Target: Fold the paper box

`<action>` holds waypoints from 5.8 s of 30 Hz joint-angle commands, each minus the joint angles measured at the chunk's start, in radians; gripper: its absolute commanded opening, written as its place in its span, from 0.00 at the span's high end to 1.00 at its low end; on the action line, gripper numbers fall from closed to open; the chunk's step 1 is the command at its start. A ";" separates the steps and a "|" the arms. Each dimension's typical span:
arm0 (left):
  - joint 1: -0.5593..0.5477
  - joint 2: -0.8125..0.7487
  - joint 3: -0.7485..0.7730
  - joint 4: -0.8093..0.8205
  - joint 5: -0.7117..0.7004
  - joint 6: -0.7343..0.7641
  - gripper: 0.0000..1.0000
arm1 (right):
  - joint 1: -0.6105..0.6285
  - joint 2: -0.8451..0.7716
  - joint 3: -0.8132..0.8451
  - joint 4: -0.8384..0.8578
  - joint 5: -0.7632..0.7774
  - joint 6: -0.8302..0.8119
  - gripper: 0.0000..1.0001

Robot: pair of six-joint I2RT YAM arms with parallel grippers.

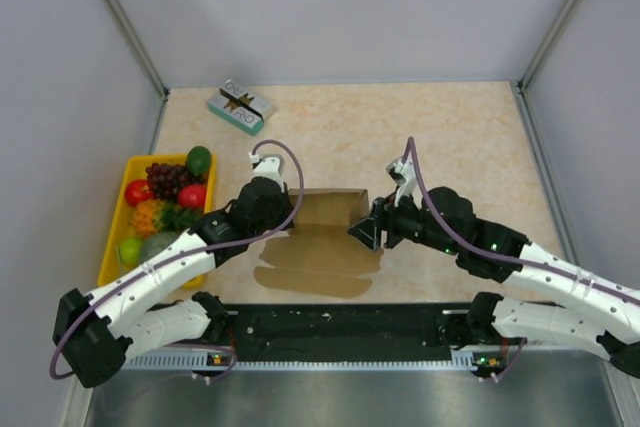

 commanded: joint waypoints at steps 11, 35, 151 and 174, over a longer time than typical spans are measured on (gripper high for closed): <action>-0.003 -0.104 -0.050 0.079 0.051 -0.025 1.00 | -0.012 0.035 0.034 -0.014 0.144 -0.101 0.84; -0.001 -0.144 -0.105 0.135 0.048 -0.038 1.00 | -0.092 -0.026 0.042 0.019 -0.086 0.060 0.47; -0.220 0.221 -0.421 0.957 -0.692 0.212 1.00 | -0.431 0.081 -0.082 0.321 -0.366 0.342 0.44; -0.222 0.299 -0.505 1.079 -0.689 0.073 0.66 | -0.430 0.727 -0.178 1.100 -0.672 0.588 0.91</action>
